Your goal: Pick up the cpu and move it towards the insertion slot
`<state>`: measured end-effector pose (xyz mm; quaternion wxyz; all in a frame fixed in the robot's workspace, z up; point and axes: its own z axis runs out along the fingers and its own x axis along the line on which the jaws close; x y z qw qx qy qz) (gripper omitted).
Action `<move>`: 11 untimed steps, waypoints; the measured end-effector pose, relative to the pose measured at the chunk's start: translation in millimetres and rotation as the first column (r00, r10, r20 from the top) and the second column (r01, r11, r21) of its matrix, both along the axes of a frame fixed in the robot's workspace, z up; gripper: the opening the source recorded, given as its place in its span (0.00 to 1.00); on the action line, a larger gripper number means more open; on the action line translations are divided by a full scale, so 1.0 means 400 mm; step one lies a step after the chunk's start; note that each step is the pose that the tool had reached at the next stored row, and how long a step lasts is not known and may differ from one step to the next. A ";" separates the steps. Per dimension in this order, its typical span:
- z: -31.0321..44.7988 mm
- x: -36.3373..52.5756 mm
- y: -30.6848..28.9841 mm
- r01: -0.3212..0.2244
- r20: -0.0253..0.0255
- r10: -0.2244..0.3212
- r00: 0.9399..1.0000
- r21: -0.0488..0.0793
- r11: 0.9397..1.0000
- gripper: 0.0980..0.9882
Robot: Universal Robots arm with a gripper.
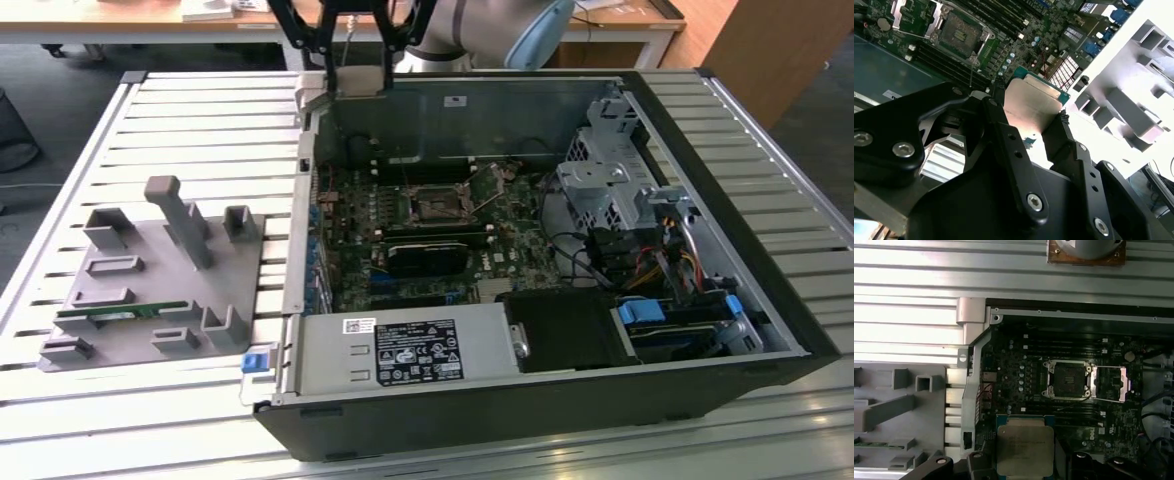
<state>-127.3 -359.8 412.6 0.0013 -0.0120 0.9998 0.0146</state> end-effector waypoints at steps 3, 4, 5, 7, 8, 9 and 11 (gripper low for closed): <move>0.000 0.009 0.006 0.000 0.000 0.000 1.000 0.000 1.000 0.50; 0.000 0.012 0.008 0.000 0.000 0.000 1.000 0.000 1.000 0.50; 0.000 0.015 0.010 0.000 0.000 0.000 1.000 0.000 1.000 0.50; 0.000 0.022 0.014 0.000 0.000 0.000 1.000 0.000 1.000 0.50; 0.000 0.025 0.016 0.000 0.000 0.000 1.000 0.000 1.000 0.50; 0.000 0.028 0.018 0.000 0.000 0.000 1.000 0.000 1.000 0.50; 0.000 0.035 0.022 0.000 0.000 0.000 1.000 0.000 1.000 0.50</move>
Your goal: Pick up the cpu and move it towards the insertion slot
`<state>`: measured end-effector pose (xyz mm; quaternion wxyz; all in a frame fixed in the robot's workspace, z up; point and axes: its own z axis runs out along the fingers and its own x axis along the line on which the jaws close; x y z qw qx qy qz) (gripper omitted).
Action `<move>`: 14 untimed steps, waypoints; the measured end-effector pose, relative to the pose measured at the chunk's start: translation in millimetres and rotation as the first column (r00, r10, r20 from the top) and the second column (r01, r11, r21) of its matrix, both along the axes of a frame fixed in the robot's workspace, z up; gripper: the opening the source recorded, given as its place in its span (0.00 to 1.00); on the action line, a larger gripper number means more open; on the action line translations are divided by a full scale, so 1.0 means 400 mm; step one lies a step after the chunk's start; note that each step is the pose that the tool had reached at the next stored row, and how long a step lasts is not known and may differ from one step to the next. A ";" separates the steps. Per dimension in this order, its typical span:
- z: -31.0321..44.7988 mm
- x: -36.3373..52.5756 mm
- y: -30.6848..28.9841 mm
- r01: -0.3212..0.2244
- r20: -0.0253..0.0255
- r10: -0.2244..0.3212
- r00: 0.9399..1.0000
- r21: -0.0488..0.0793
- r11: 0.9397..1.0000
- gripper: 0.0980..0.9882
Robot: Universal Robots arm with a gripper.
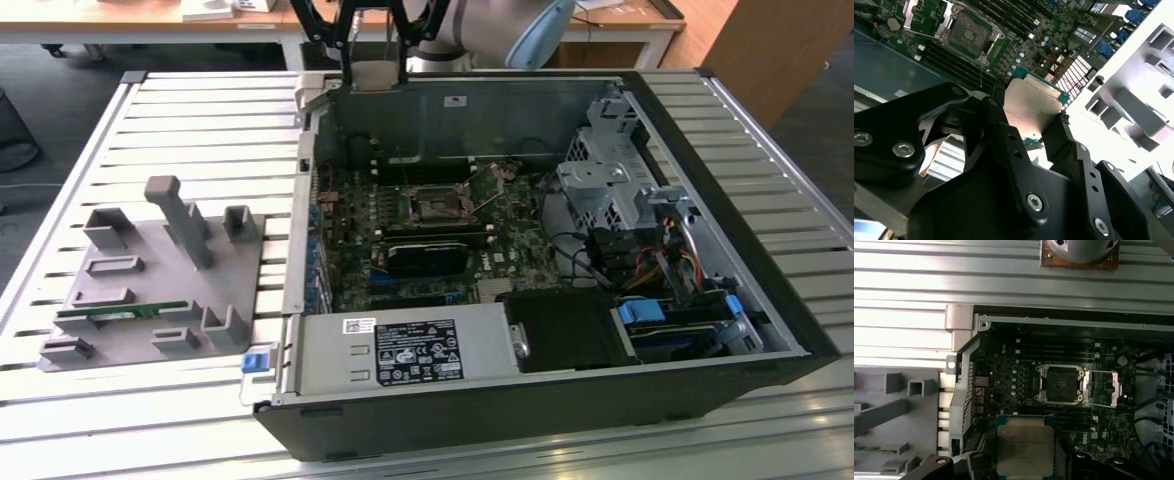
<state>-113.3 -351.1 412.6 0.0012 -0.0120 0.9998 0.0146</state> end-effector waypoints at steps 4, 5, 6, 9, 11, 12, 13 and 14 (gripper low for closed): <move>0.000 0.016 0.008 0.000 0.000 0.000 1.000 0.000 1.000 0.50; 0.000 0.019 0.010 0.000 0.000 0.000 1.000 0.000 1.000 0.50; 0.000 0.023 0.012 0.000 0.000 0.000 1.000 0.000 1.000 0.50; 0.000 0.033 0.019 0.000 0.000 0.000 1.000 0.000 1.000 0.50; 0.000 0.040 0.024 0.000 0.000 0.000 1.000 0.000 1.000 0.50; 0.000 0.044 0.026 0.000 0.000 0.000 1.000 0.000 1.000 0.50; 0.000 0.048 0.028 0.000 0.000 0.000 1.000 0.000 1.000 0.50; 0.000 0.052 0.030 0.000 0.000 0.000 1.000 0.000 1.000 0.50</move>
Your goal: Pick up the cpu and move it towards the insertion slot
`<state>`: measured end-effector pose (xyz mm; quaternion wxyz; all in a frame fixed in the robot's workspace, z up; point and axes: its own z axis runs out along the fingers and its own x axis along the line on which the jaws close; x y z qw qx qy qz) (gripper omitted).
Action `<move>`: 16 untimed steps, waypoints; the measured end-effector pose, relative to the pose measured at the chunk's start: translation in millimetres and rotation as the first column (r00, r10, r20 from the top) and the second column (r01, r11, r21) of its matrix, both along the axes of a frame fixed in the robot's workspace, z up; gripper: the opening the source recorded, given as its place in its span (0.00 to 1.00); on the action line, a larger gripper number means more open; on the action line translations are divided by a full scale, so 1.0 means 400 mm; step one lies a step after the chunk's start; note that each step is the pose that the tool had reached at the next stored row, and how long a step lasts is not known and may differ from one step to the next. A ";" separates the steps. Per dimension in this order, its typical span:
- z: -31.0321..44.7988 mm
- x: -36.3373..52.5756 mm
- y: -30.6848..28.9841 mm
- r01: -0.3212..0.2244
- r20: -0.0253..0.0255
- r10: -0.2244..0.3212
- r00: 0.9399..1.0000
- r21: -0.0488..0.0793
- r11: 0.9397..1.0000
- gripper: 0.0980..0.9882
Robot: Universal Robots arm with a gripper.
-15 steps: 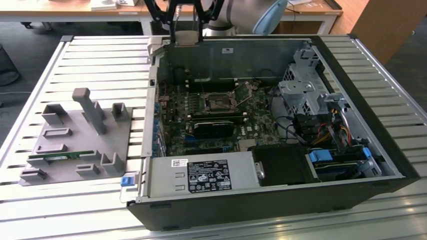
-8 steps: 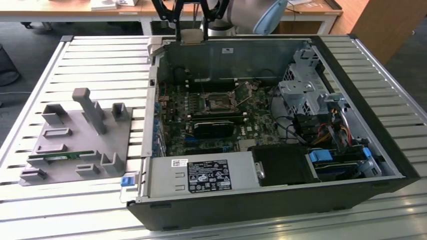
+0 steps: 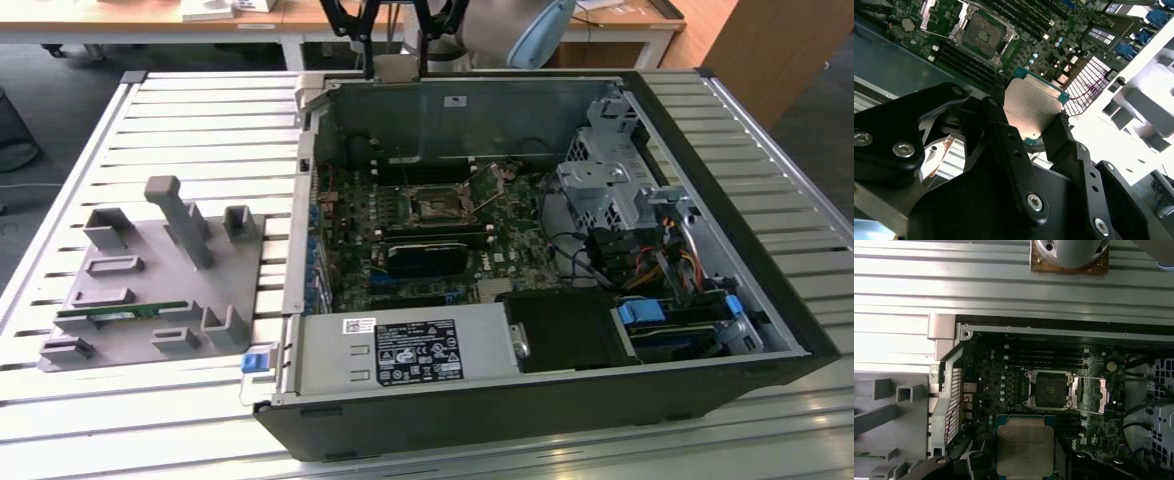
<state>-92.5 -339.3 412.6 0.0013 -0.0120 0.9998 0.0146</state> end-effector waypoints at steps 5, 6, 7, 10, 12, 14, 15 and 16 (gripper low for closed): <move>0.000 0.019 0.010 0.000 0.000 0.000 1.000 0.000 1.000 0.50; 0.000 0.023 0.012 0.000 0.000 0.000 1.000 0.000 1.000 0.50; 0.000 0.026 0.014 -0.001 0.000 0.001 1.000 0.000 1.000 0.50; 0.000 0.035 0.021 -0.002 0.000 0.002 1.000 0.000 1.000 0.50; 0.000 0.041 0.025 -0.003 0.000 0.003 1.000 0.000 1.000 0.50; 0.000 0.046 0.028 -0.005 0.000 0.005 1.000 0.000 1.000 0.50; 0.000 0.049 0.030 -0.006 0.000 0.006 1.000 0.000 1.000 0.50; 0.000 0.052 0.031 -0.007 0.000 0.007 1.000 0.000 1.000 0.50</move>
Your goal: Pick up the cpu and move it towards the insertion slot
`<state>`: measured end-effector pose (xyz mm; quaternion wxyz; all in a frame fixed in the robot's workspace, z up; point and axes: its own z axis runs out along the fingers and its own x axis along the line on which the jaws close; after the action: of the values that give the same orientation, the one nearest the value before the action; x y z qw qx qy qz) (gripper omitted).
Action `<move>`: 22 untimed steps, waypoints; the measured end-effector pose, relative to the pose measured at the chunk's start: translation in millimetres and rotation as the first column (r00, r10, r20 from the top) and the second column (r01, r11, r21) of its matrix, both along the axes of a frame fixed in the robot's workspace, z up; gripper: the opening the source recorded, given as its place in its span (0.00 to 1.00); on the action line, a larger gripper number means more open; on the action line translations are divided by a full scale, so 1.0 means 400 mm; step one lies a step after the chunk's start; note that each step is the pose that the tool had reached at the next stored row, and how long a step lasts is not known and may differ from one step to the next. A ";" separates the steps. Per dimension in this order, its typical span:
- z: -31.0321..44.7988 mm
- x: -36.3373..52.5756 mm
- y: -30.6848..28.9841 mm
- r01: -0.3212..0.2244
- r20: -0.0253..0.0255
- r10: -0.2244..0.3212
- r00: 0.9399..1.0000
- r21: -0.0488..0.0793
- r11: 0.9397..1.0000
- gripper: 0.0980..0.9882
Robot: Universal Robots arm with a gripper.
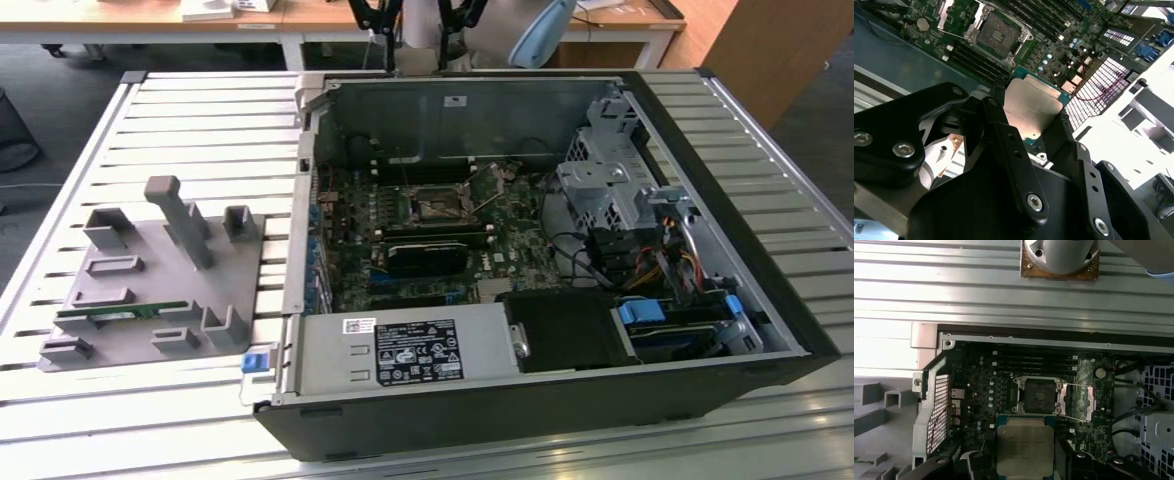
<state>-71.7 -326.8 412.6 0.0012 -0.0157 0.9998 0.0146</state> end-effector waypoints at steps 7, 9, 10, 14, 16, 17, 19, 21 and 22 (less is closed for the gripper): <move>0.000 0.022 0.013 -0.005 0.000 0.005 1.000 0.000 1.000 0.50; 0.000 0.029 0.018 -0.006 0.000 0.006 1.000 0.000 1.000 0.50; 0.000 0.033 0.020 -0.007 0.000 0.007 1.000 0.000 1.000 0.50; -0.001 0.047 0.034 -0.008 0.000 0.008 1.000 0.000 1.000 0.50; -0.001 0.054 0.043 -0.008 0.000 0.008 1.000 0.000 1.000 0.50; -0.001 0.058 0.047 -0.008 0.000 0.008 1.000 0.000 1.000 0.50; -0.002 0.067 0.052 -0.008 0.000 0.008 1.000 0.000 1.000 0.50; -0.002 0.077 0.055 -0.008 0.000 0.008 1.000 0.000 1.000 0.50; -0.003 0.082 0.056 -0.008 0.000 0.008 1.000 0.000 1.000 0.50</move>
<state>-38.7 -304.6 411.6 0.0012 -0.0195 0.9997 0.0146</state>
